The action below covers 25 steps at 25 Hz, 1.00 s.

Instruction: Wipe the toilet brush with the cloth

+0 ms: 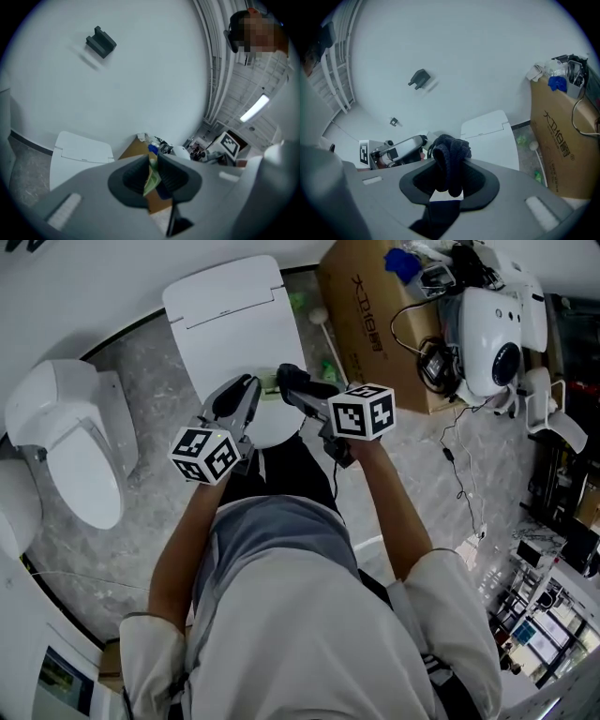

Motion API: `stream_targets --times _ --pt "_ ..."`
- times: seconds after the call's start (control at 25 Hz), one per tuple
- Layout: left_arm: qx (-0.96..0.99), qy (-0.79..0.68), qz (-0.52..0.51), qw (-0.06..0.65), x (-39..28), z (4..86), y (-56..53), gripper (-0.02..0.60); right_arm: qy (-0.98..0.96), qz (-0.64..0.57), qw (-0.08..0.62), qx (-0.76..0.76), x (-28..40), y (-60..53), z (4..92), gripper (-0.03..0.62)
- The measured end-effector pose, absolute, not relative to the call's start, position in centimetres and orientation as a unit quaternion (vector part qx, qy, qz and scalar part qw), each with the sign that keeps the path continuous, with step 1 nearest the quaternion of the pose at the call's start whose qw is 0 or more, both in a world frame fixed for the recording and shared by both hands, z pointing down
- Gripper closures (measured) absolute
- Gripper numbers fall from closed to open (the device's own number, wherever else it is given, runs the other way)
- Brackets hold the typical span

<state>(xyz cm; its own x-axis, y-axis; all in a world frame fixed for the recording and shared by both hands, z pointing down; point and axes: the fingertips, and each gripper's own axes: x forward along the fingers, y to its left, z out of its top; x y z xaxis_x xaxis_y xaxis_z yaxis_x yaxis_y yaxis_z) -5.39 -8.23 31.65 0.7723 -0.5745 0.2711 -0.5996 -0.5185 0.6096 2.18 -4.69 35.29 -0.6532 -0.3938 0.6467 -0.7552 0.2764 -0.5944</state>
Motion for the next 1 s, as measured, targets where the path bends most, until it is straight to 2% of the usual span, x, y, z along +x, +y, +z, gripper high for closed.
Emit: stream_targets --times 0.48,1.0 --pt "0.882 -0.304 0.05 0.357 -4.9 31.1 -8.3 0.581 -0.8 0.433 0.168 0.38 1.0 -4.2 31.3 0.496" --pt "0.898 -0.285 0.085 0.324 -6.1 29.3 -5.8 0.581 -0.802 0.412 0.162 0.402 1.4 -2.2 29.7 0.496"
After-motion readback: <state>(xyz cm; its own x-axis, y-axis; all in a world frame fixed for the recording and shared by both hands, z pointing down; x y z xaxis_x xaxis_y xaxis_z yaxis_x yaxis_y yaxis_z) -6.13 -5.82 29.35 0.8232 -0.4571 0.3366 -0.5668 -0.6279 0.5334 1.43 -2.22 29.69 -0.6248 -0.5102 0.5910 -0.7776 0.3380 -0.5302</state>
